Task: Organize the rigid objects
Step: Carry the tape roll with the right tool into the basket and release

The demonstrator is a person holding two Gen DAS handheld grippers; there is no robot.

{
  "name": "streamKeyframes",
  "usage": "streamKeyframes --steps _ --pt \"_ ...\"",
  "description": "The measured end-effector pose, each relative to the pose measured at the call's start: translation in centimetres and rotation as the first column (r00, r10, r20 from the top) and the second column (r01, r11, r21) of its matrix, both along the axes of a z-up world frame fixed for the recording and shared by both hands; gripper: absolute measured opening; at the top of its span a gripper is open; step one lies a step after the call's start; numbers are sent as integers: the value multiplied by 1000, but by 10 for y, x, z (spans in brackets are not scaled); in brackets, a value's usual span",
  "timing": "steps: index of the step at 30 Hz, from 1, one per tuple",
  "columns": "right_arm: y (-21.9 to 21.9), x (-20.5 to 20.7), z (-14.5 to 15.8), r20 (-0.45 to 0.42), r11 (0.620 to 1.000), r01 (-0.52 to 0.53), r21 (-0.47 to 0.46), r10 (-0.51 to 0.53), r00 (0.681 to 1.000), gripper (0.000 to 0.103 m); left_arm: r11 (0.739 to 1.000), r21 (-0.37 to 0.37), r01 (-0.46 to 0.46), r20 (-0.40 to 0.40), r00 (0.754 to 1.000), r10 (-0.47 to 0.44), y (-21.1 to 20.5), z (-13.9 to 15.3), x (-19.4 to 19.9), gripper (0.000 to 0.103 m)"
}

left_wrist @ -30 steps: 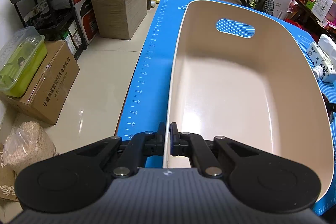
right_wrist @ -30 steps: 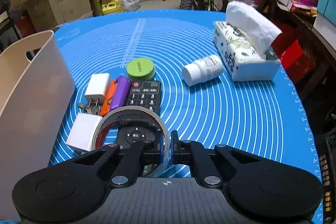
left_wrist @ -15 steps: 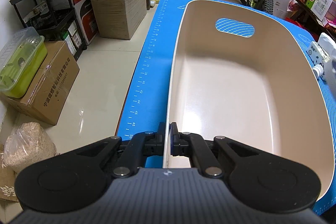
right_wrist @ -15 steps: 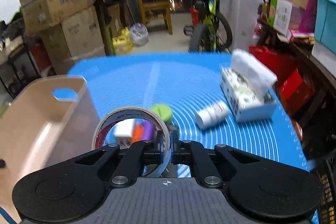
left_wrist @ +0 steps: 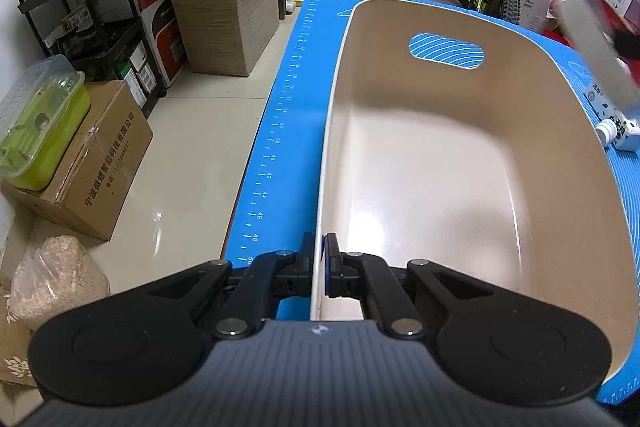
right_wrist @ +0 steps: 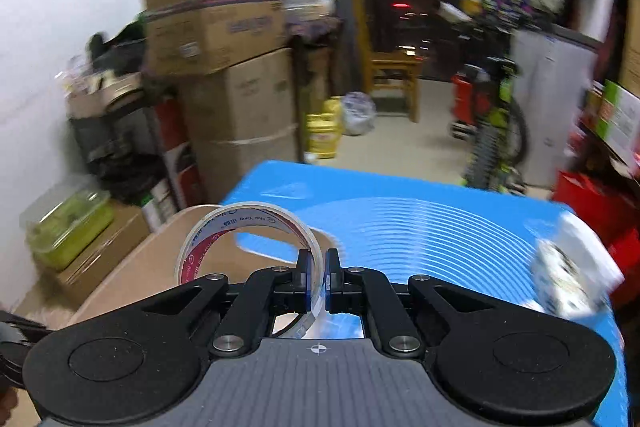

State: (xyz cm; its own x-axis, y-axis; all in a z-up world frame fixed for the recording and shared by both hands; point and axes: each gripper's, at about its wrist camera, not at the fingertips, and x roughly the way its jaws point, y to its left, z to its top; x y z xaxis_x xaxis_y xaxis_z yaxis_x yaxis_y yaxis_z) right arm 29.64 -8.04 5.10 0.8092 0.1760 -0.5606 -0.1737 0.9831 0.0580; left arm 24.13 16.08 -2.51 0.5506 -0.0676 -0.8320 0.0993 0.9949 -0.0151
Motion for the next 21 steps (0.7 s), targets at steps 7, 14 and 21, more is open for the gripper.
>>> streamKeyframes --steps 7,14,21 --pt "76 18 -9 -79 985 -141 -102 134 988 17 1000 6 4 0 1000 -4 1 0 1 6" --pt "109 33 -44 -251 965 -205 -162 160 955 17 1000 9 3 -3 1000 -3 0 0 2 5" --pt "116 41 -75 -396 951 -235 -201 141 907 17 1000 14 3 -3 1000 -3 -2 -1 1 6"
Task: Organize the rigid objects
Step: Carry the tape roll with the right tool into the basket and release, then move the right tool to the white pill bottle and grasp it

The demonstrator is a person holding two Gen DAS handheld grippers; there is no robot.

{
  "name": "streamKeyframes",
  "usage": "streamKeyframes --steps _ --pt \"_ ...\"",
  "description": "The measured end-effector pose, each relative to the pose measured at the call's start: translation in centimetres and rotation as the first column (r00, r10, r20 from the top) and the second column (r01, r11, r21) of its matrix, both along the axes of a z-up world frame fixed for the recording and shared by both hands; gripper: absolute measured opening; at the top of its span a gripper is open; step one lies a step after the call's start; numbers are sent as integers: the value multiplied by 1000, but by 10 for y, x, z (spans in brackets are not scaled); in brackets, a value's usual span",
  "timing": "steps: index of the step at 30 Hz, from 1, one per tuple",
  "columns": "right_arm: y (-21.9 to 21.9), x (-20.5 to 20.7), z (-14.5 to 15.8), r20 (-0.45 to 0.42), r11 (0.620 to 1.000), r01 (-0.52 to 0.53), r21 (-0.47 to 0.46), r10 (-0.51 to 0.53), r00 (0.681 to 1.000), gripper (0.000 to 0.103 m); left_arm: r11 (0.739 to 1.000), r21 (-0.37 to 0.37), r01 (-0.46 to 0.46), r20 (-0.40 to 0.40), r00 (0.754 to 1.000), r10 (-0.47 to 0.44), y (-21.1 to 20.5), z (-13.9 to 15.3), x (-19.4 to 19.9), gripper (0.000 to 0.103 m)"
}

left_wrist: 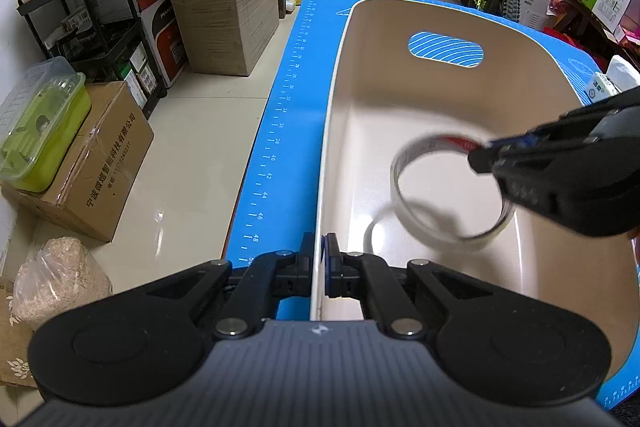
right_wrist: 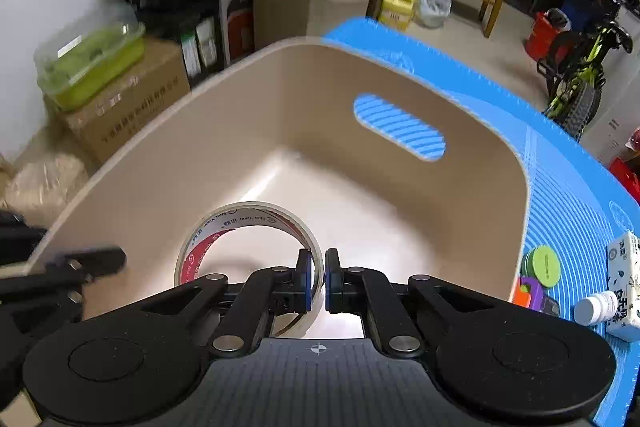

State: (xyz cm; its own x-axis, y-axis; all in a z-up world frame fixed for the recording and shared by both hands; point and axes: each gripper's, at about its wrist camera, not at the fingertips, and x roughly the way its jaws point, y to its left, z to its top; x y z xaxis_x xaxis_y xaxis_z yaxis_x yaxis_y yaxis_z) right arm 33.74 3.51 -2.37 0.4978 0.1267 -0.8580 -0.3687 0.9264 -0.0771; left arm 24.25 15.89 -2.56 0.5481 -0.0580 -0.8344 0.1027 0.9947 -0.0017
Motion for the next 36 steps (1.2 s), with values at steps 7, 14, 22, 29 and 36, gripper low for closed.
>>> streamKeyframes --steps 7,14,22,29,36 --pt "6 9 -21 -106 997 -6 -71 -1 994 20 1000 2 0 0 1000 0 0 0 0 6" --pt "-3 1 -12 -71 1000 -8 -26 6 997 52 1000 2 0 -1 1000 0 -1 0 0 6" --pt "-50 -26 46 112 995 11 104 -23 993 60 1000 2 0 -1 1000 0 -1 0 0 6" --pt "-125 -31 74 242 981 132 142 -163 956 64 1000 2 0 -2 1000 0 -1 0 0 6" --pt "-210 -10 43 228 941 324 95 -337 913 69 1000 2 0 -2 1000 0 -1 0 0 6"
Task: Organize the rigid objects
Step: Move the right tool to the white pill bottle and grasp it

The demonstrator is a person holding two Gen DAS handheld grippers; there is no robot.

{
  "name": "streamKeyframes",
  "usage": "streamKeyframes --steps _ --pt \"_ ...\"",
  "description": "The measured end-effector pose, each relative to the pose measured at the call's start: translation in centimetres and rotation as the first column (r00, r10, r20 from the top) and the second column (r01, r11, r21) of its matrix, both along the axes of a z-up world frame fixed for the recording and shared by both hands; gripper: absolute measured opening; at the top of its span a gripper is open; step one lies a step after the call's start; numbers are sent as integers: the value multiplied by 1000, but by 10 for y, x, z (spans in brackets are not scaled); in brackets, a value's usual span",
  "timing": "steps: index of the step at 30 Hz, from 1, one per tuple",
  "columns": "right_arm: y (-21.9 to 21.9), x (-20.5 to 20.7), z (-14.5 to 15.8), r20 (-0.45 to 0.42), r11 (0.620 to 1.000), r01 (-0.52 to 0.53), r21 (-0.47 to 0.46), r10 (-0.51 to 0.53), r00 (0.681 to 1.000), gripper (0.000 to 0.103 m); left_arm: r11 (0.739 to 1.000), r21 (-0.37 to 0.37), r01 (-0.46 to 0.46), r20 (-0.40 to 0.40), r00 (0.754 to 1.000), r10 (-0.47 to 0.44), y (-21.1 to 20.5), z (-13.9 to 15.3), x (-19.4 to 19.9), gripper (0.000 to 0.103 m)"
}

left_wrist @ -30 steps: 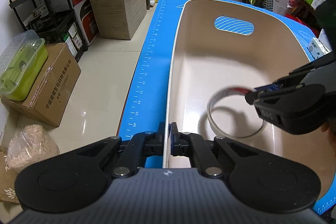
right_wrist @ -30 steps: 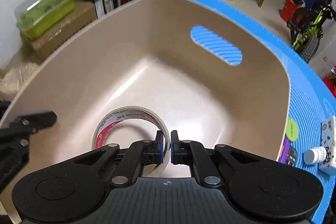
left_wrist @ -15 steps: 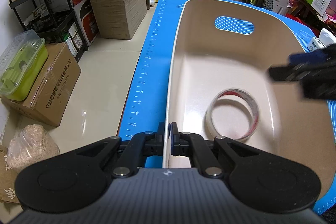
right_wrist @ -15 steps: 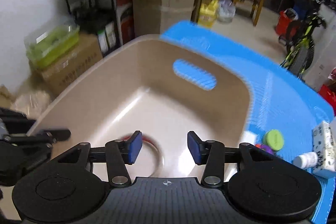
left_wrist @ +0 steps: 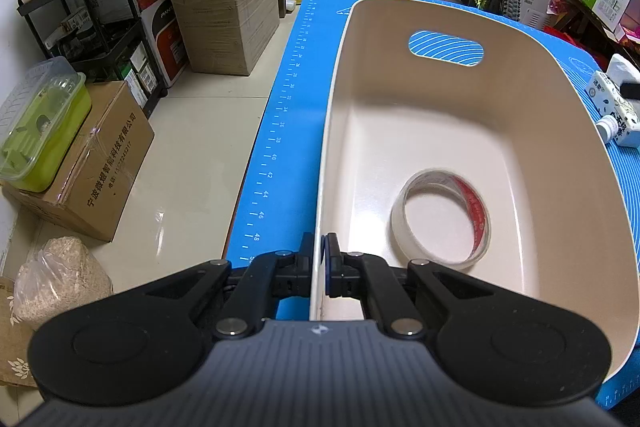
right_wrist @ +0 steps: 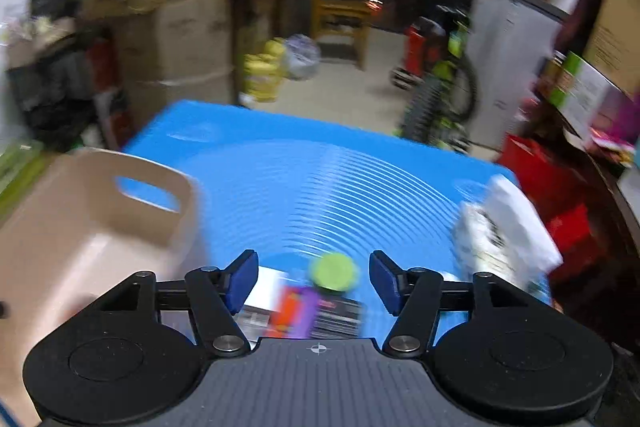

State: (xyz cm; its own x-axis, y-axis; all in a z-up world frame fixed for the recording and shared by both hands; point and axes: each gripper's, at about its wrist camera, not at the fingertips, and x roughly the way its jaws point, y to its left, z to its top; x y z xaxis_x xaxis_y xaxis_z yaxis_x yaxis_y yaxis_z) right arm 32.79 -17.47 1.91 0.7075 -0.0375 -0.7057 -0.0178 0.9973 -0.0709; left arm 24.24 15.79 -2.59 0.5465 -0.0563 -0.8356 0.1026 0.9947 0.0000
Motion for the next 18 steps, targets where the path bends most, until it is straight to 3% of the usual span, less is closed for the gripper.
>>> streamKeyframes --steps 3,8,18 --pt "-33 14 -26 -38 997 77 -18 -78 996 69 1000 -1 1 -1 1000 -1 0 0 -1 6" --pt "-73 34 -57 -95 979 198 47 -193 977 71 1000 1 4 -1 1000 -4 0 -1 -1 6" --pt "-93 62 -101 -155 919 357 164 -334 930 74 1000 -4 6 -3 1000 -6 -1 3 -1 6"
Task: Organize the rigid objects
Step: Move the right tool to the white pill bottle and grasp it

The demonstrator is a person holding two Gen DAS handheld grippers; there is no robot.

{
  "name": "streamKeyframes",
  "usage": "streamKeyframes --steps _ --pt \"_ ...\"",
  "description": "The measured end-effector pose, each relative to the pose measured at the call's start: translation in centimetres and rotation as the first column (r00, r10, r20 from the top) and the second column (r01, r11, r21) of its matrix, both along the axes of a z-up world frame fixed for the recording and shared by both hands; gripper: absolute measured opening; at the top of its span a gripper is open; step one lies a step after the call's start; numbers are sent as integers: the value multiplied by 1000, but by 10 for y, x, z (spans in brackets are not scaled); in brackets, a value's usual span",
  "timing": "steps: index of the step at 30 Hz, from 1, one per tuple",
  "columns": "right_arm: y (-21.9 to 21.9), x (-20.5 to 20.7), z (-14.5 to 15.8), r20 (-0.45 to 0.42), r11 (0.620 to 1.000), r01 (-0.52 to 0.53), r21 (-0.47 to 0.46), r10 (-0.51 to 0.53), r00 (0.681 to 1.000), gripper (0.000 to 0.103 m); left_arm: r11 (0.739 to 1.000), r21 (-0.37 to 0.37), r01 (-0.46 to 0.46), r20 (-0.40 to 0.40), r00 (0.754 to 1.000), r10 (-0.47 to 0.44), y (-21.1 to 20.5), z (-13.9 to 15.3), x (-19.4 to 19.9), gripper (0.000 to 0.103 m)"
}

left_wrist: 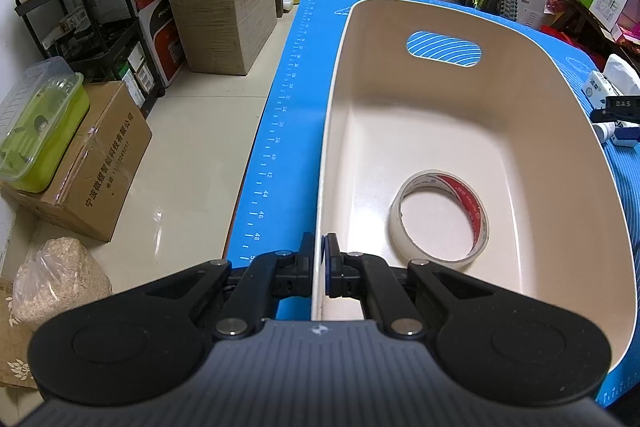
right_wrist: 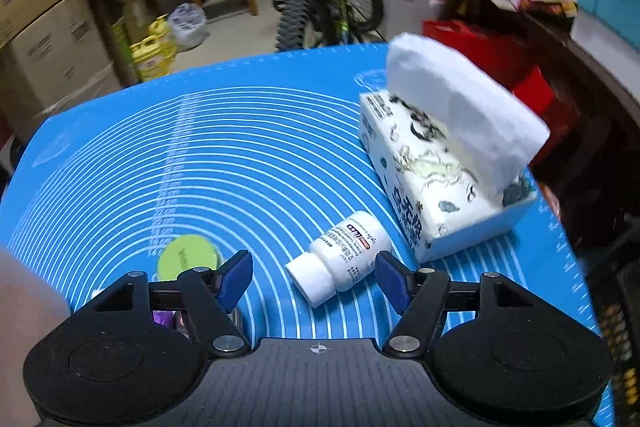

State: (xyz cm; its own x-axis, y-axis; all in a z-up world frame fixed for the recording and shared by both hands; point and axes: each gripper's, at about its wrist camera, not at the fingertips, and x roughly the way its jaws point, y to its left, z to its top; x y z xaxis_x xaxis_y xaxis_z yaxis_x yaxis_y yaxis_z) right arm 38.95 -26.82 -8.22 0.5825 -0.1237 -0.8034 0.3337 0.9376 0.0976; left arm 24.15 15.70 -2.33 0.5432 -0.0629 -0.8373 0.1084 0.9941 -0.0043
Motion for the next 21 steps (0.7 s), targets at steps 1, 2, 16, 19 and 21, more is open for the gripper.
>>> streamKeyframes --steps 1,2,16,19,21 --pt "-2 2 -4 -2 1000 20 12 -20 1000 74 1000 0 0 0 1000 0 0 0 0 6" --pt "-3 3 -8 -5 999 35 18 -35 999 74 1000 1 1 0 1000 -1 -1 0 0 6" --pt "-10 7 -31 9 996 93 -8 -93 996 46 1000 5 2 -2 1000 -2 -1 1 1 6" --pt "-7 -1 -28 29 996 81 -41 -80 996 46 1000 5 1 -1 1000 -1 -1 1 1 6" --pt "-5 -8 -23 48 996 72 -51 -70 996 46 1000 6 1 -1 1000 -1 -1 1 1 6"
